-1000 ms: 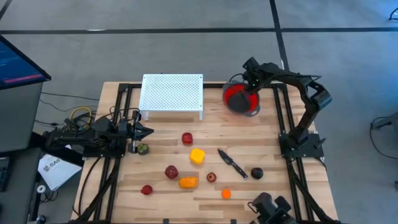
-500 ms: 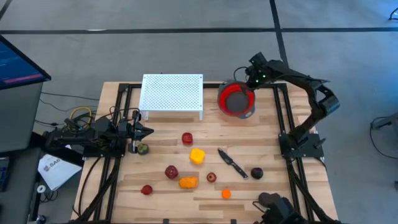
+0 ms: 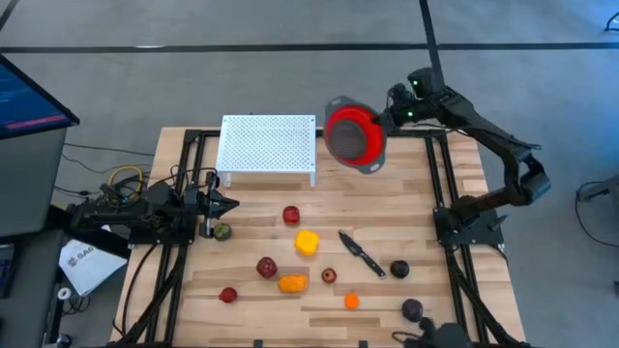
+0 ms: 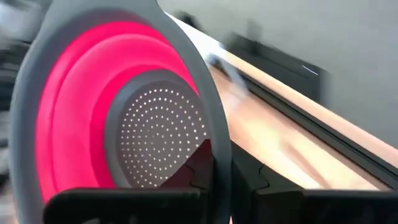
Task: Pick & Place Fruit
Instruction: Put the red strainer bowl on the shelf
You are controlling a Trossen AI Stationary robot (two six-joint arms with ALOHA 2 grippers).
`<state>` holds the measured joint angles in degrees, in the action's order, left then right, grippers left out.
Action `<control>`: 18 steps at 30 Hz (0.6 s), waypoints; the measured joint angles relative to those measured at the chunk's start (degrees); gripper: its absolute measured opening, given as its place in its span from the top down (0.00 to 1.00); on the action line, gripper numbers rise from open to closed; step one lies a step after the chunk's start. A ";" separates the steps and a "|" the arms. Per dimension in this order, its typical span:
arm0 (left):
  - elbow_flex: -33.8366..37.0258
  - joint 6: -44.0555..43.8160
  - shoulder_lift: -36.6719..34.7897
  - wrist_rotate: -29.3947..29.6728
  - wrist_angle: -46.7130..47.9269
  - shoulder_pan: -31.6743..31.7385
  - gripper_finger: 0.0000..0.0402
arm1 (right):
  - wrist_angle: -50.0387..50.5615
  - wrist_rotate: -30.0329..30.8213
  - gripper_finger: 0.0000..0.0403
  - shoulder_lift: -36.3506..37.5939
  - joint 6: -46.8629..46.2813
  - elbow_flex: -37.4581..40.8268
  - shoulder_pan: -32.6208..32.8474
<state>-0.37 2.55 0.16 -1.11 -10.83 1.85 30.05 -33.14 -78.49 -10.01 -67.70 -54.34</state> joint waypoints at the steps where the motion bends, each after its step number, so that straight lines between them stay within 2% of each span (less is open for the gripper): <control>1: 0.00 0.00 -0.01 -0.01 -0.03 -0.02 0.97 | -2.86 -2.24 0.97 0.15 -1.57 0.00 0.94; 3: -0.01 0.00 -0.01 -0.01 -0.04 -0.02 0.97 | -9.14 -5.00 0.98 0.16 -5.28 0.00 3.33; 6: -0.01 0.00 -0.01 -0.01 -0.10 -0.02 0.97 | -20.13 -5.95 0.97 -1.07 -12.44 -0.04 8.13; 12: -0.01 0.00 -0.01 -0.01 -0.39 -0.01 0.97 | -40.48 -6.24 0.96 -8.80 -26.63 -1.61 16.77; 15: -0.01 0.00 0.01 -0.01 -0.42 -0.02 0.97 | -41.97 -3.45 0.98 -14.82 -29.54 -6.20 18.63; 18: -0.01 -0.02 -0.01 -0.01 -0.44 -0.01 0.97 | -38.14 1.41 0.97 -20.78 -30.02 -12.54 19.35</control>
<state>-0.38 2.53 0.14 -1.13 -11.27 1.83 -8.09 -31.73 -99.27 -40.03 -80.25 -34.99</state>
